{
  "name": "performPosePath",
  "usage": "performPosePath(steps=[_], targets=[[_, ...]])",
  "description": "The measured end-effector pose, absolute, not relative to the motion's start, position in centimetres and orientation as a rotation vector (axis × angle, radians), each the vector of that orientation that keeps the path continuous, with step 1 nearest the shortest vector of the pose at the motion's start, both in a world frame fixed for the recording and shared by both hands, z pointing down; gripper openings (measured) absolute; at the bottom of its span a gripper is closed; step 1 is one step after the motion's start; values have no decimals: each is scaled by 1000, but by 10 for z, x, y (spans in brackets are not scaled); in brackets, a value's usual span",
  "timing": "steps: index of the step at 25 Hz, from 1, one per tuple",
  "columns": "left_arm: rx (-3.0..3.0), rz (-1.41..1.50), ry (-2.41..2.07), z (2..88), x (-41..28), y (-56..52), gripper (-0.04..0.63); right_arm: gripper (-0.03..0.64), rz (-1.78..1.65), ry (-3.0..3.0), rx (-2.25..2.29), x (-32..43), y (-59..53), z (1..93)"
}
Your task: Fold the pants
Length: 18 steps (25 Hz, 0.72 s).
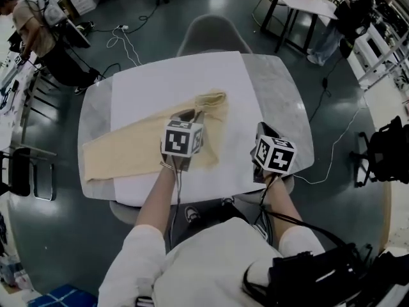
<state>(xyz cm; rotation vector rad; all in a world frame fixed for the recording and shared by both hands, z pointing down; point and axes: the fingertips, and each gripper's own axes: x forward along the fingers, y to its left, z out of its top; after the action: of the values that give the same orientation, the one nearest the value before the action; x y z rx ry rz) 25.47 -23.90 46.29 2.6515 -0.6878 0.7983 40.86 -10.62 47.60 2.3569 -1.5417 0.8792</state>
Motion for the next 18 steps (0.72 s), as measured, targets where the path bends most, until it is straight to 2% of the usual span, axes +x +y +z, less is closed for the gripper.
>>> performPosePath(steps=[18], targets=[[2427, 620, -1130, 450, 8, -342, 55, -8, 783, -1840, 2032, 207, -252, 459]])
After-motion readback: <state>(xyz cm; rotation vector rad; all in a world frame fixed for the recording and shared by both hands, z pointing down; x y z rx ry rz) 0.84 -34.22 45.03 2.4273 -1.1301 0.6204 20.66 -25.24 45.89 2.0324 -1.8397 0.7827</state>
